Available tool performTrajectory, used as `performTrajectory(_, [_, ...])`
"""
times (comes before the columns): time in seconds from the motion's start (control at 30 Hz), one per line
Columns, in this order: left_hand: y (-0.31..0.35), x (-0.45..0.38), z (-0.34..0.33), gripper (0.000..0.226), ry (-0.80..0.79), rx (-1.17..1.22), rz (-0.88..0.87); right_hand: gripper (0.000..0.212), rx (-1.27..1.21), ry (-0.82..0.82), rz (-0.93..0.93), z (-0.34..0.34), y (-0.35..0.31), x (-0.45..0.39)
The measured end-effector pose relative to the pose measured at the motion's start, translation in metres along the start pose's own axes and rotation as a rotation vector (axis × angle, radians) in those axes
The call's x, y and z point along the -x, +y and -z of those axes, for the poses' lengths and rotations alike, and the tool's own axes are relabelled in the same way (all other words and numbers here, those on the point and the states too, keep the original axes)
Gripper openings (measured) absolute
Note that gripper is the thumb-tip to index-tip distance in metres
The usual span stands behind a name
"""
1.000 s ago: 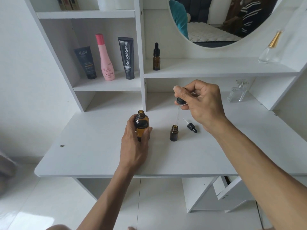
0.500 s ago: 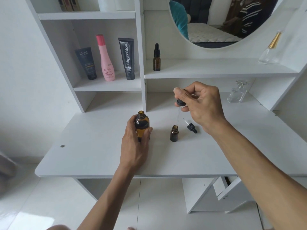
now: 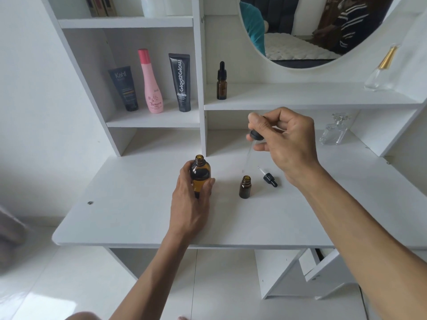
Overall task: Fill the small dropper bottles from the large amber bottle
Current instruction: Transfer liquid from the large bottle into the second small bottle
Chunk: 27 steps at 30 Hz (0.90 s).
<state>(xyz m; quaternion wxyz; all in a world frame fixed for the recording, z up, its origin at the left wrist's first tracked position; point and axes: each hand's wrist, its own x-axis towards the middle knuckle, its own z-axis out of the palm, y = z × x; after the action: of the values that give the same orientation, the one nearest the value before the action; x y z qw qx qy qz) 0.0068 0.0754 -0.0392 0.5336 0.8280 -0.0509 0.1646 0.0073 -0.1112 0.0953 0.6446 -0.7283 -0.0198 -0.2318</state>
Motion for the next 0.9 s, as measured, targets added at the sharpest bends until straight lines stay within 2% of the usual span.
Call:
performTrajectory(0.33, [0.000,0.000,-0.001,0.046,0.002,-0.013,0.006,0.020,-0.217,-0.026,0.039,-0.048,-0.028,-0.010])
performTrajectory(0.9, [-0.001,0.000,-0.001,0.041,-0.003,0.010,-0.007,0.020,-0.110,-0.157,0.038,-0.077,-0.016,-0.012])
